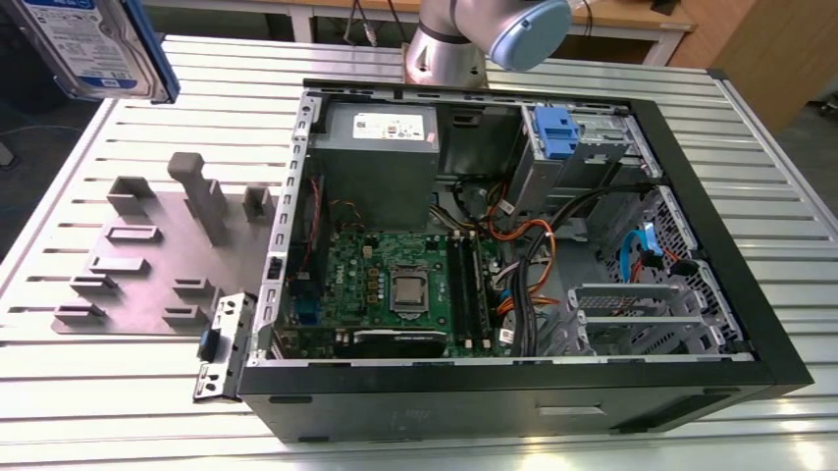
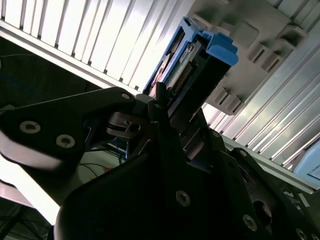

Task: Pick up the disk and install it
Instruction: 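Pick up the disk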

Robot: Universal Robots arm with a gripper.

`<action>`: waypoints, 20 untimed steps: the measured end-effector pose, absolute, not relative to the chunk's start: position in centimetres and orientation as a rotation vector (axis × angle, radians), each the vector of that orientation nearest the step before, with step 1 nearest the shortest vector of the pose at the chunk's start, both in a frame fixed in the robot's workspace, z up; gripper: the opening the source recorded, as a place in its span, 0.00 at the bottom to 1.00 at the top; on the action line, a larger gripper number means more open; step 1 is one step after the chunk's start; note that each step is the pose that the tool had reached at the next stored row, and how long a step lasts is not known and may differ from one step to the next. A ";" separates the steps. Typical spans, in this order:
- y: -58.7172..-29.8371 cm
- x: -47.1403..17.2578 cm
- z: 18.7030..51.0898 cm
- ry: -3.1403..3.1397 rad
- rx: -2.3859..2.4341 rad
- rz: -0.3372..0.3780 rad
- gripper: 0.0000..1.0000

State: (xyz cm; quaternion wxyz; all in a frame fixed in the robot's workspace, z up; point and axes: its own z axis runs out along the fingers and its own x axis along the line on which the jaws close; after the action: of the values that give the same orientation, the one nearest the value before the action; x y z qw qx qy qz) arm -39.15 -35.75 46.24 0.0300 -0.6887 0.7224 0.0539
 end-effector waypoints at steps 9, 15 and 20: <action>-35.7 -39.1 47.9 2.232 -2.121 0.163 0.35; -35.7 -39.1 48.0 2.233 -2.121 0.162 0.35; -35.7 -38.4 48.0 2.233 -2.121 0.163 0.35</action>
State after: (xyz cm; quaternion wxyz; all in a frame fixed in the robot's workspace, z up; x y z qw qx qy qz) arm -38.42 -35.71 48.00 0.0290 -0.6875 0.7237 0.0527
